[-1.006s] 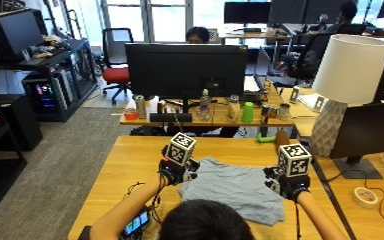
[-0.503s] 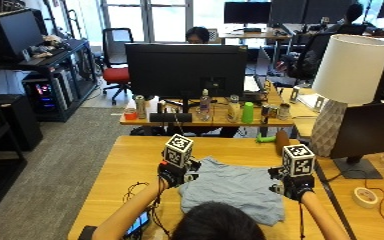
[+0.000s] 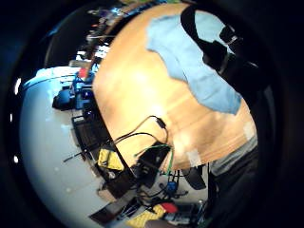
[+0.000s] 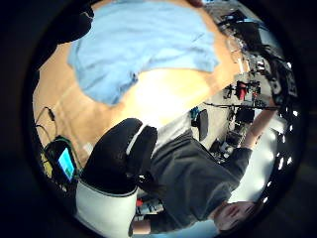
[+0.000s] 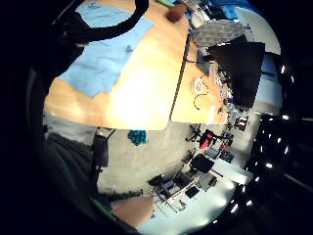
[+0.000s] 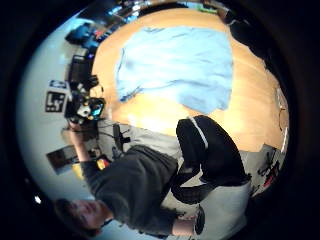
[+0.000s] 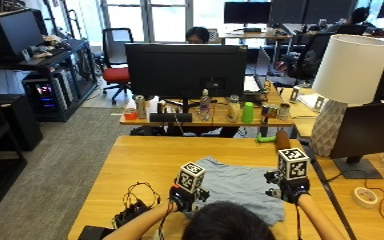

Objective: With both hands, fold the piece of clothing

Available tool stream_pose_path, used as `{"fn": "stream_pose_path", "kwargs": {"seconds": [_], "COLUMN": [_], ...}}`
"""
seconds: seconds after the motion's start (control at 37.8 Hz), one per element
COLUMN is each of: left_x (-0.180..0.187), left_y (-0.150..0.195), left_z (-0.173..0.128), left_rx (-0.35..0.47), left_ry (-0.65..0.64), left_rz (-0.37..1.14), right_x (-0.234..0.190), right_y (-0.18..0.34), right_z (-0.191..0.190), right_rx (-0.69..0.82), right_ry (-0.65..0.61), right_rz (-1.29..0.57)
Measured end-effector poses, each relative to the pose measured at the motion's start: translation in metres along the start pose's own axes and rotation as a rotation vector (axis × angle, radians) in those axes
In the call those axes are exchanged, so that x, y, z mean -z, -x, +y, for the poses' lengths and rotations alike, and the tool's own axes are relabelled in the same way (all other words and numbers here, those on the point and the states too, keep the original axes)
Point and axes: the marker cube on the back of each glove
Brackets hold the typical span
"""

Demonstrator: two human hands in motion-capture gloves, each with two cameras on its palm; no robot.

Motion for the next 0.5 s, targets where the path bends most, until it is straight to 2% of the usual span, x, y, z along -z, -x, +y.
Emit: {"fn": "stream_pose_path", "kwargs": {"seconds": [0.08,0.16,0.34,0.5], "left_x": [-0.035,-0.058,-0.082,-0.084], "left_y": [-0.008,-0.010,-0.004,0.000], "left_z": [-0.013,-0.025,-0.048,-0.065], "left_rx": [0.008,0.027,0.067,0.090], "left_ry": [0.064,0.062,-0.045,-0.181], "left_rz": [-0.023,-0.040,-0.060,-0.107], "right_x": [-0.004,-0.009,-0.020,-0.029], "right_y": [-0.002,-0.005,-0.012,-0.014], "right_z": [0.000,0.000,0.002,-0.003], "right_rx": [-0.008,-0.010,-0.023,-0.012], "right_ry": [0.014,0.022,0.048,0.053], "right_rz": [0.001,-0.003,-0.013,-0.021]}}
